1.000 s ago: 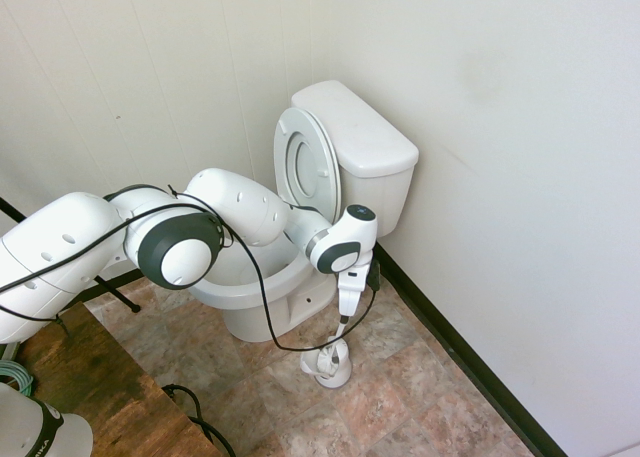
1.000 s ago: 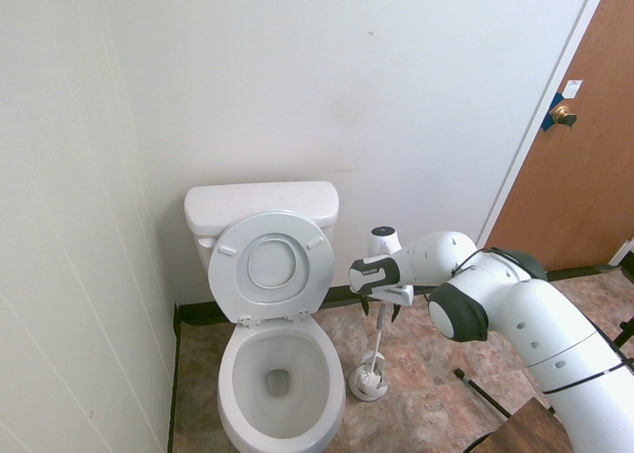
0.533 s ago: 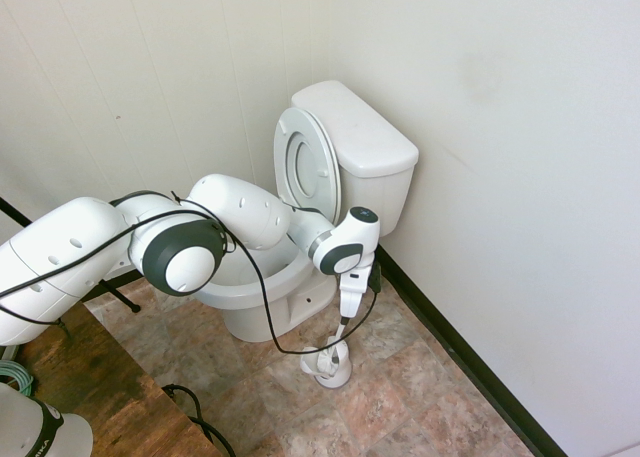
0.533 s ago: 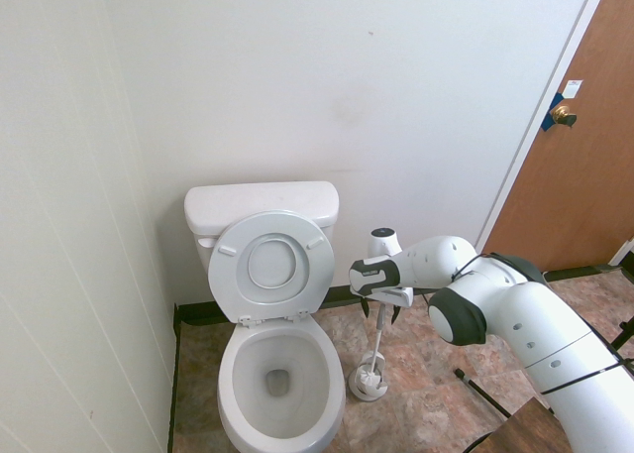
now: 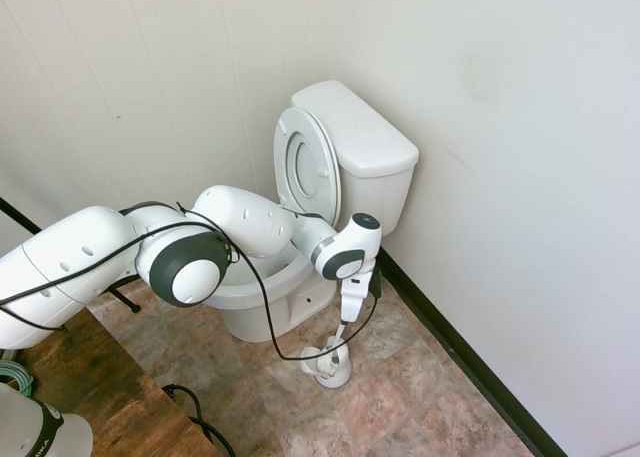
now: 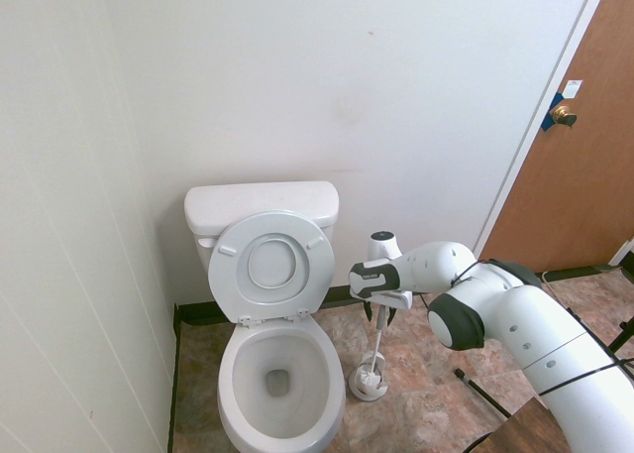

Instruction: Clean the toilet

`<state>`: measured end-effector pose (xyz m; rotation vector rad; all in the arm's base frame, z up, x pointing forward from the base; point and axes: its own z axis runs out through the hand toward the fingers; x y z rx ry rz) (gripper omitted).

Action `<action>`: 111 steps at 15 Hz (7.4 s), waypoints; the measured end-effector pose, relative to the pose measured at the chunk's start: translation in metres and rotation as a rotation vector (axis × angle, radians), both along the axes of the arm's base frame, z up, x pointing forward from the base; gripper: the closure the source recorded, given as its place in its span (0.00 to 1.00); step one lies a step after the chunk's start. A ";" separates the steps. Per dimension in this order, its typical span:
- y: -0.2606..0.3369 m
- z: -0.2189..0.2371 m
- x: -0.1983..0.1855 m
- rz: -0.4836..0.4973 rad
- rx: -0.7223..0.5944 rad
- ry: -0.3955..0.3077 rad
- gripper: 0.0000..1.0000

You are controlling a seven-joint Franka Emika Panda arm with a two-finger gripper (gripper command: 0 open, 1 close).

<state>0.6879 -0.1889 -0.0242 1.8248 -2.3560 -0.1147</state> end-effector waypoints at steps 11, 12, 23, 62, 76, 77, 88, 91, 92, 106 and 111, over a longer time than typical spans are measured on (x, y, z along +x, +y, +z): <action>-0.008 0.001 0.004 0.006 0.005 -0.010 1.00; -0.010 0.001 0.004 0.020 0.006 -0.015 1.00; 0.005 0.025 -0.042 0.141 -0.018 -0.118 1.00; 0.342 0.453 -0.138 0.613 -0.045 -0.426 1.00; 0.419 0.244 -0.056 0.510 -0.109 -0.357 1.00; 0.424 0.239 -0.048 0.510 -0.114 -0.359 1.00; 0.470 0.201 -0.008 0.561 -0.155 -0.308 1.00; 0.484 0.193 -0.017 0.620 -0.166 -0.284 1.00; 0.487 0.191 -0.020 0.646 -0.177 -0.279 1.00; 0.420 0.193 -0.092 0.749 -0.149 -0.193 1.00; 0.362 0.209 -0.065 0.669 -0.167 -0.222 1.00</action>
